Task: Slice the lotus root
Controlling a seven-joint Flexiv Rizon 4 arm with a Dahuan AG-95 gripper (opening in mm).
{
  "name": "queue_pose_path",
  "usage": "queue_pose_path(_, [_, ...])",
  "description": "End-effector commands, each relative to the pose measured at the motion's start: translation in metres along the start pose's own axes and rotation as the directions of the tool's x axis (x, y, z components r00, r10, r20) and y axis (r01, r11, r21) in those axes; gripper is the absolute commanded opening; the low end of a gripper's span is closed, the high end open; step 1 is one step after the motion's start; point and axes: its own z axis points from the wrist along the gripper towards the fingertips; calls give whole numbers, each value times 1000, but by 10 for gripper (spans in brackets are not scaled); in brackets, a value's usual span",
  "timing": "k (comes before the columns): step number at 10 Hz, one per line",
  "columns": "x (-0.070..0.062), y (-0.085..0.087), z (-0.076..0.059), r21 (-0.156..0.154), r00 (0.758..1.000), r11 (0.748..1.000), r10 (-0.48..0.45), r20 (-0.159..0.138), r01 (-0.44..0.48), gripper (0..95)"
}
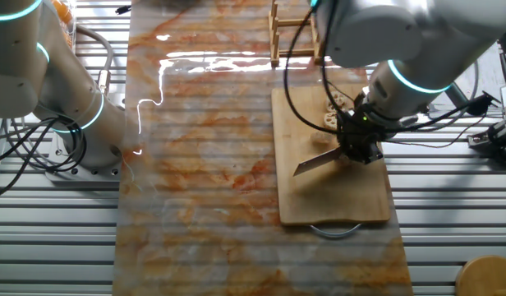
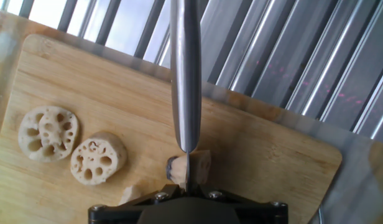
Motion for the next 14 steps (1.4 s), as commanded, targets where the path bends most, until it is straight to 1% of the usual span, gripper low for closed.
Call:
queue_pose_path(1, [-3, -1, 0, 3, 1000, 1000, 6, 8, -6, 0])
queue_pose_path(3, [-3, 1, -2, 2, 1000, 1000, 12, 10, -12, 0])
queue_pose_path(6, [-4, 1, -1, -9, 1000, 1000, -3, -13, 3, 0])
queue_pose_path(7, [-6, 0, 6, -13, 1000, 1000, -6, -21, 5, 0])
queue_pose_path(8, [-8, -1, 11, -14, 1000, 1000, -8, -20, 8, 0])
queue_pose_path(9, [-10, -3, 16, -31, 1000, 1000, -7, -24, 6, 0])
queue_pose_path(10, [-12, -2, 18, -28, 999, 1000, -11, -31, 10, 0])
queue_pose_path(11, [-14, -3, 20, -36, 1000, 999, -9, -23, 8, 0])
queue_pose_path(12, [-16, -5, 23, -34, 1000, 999, -11, -12, 10, 0])
queue_pose_path(13, [-20, -8, 25, -44, 1000, 999, -12, -2, 12, 0])
queue_pose_path(14, [-23, -9, 24, -33, 1000, 999, -16, 13, 16, 0])
